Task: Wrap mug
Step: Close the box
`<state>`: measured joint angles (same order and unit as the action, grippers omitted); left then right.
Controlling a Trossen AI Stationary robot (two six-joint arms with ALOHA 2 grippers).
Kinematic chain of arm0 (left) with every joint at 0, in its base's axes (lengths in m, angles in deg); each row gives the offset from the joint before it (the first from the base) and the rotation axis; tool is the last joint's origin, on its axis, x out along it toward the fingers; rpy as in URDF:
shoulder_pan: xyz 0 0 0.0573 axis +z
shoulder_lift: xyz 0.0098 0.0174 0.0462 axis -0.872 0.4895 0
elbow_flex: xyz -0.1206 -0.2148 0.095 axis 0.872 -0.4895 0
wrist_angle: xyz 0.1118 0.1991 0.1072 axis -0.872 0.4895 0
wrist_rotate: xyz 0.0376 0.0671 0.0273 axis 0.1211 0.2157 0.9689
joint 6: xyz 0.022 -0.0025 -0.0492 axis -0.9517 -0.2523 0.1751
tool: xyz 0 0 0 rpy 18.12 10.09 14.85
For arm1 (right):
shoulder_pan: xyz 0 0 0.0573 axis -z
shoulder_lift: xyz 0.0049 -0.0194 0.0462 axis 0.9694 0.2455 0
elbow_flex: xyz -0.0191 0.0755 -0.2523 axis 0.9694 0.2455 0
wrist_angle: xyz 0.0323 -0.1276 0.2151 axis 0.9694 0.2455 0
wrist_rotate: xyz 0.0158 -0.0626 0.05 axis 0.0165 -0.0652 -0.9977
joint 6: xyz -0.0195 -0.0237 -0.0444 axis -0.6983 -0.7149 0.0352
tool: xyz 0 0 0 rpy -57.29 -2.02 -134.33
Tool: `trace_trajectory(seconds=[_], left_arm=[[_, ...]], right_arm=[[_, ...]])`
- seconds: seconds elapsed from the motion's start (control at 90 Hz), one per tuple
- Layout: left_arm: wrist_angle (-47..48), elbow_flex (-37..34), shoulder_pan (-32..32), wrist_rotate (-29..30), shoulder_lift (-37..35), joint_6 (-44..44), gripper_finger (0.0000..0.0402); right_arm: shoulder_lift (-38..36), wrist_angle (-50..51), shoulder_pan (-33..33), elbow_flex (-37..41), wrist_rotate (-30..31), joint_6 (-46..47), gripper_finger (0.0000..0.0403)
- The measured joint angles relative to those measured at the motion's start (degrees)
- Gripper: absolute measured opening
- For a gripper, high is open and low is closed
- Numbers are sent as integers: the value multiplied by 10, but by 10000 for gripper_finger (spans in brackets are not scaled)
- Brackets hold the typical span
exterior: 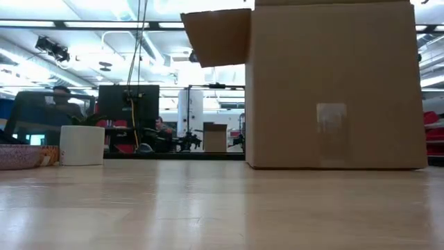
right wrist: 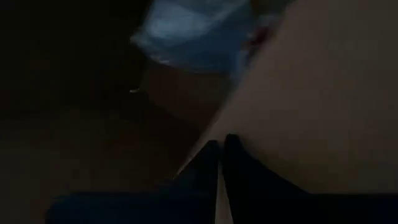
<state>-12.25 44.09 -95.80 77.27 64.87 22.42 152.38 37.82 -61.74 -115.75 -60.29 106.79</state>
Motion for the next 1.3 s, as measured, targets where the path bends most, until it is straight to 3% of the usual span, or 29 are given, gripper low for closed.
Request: trace_trajectory(seconds=[0.333, 0.578, 0.833, 1.011, 1.3], left_arm=[[-11, 128, 101, -20, 89, -29, 53], [-109, 132, 155, -27, 115, -28, 53], [-196, 132, 187, 56, 115, -66, 53], [-159, 132, 230, 71, 115, -46, 53], [-131, 134, 269, 71, 115, 11, 53]], right_arm=[[0, -20, -99, 0, 26, 16, 0], [-37, -32, -111, 0, 98, -4, 0], [-136, -174, -149, -1, 216, -76, 0], [-174, -267, -205, -2, 240, -138, 0], [-161, -243, -260, 2, 268, -145, 0]])
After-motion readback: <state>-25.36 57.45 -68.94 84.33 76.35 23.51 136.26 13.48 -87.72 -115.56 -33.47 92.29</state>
